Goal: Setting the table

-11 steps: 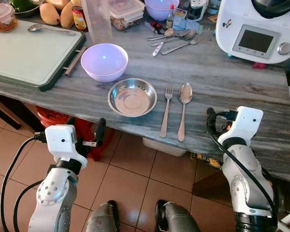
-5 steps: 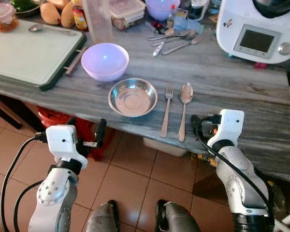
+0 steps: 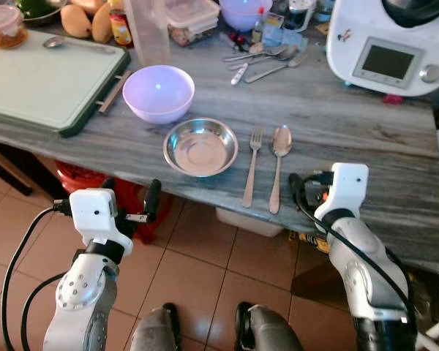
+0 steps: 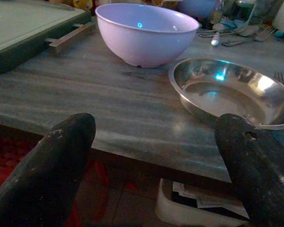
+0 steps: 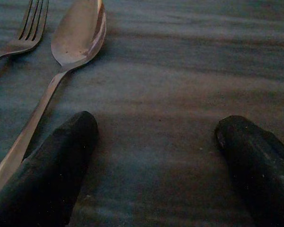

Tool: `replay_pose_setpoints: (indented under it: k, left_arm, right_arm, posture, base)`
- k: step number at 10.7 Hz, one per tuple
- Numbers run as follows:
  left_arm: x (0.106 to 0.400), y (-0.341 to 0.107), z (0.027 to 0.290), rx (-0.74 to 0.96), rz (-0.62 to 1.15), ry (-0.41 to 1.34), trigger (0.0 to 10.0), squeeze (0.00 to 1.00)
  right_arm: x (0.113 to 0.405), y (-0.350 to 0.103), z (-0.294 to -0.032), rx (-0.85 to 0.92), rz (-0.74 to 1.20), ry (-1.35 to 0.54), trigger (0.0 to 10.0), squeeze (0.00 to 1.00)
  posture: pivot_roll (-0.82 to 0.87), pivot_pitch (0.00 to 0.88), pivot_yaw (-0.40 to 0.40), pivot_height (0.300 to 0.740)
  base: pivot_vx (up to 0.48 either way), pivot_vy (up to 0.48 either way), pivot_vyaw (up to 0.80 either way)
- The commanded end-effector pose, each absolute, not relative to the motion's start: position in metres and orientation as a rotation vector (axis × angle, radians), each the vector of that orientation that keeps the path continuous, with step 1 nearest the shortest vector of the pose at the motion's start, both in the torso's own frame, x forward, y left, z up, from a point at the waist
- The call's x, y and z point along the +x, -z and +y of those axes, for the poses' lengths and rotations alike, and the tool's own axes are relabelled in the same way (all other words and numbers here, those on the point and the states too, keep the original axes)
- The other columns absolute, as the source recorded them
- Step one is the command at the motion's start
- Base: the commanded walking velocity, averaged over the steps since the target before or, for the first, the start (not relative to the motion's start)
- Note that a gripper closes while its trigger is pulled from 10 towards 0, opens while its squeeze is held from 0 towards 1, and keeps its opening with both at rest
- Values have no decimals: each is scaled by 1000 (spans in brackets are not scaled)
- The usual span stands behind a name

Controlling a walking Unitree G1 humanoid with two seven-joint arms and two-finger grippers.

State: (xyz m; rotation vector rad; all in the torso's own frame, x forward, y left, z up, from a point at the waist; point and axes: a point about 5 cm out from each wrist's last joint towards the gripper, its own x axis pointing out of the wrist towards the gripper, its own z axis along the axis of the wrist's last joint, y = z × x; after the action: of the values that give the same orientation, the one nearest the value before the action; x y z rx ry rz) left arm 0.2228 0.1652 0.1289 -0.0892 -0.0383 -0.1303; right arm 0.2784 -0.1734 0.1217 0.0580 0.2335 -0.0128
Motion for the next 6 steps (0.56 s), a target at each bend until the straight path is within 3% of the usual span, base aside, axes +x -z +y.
replay_pose_setpoints:
  k: [1, 6]
  left_arm:
    - [221, -130, 166, -78, -35, 128, 10000, 0]
    - [220, -130, 166, -77, -33, 125, 10000, 0]
  right_arm:
    - [278, -110, -171, 59, 300, -5, 10000, 0]
    - [284, -112, -156, 76, 285, -83, 10000, 0]
  posture:
    - [21, 201, -6, 740]
    - [24, 202, -11, 740]
  base:
    - [0, 0, 0]
    - [0, 0, 0]
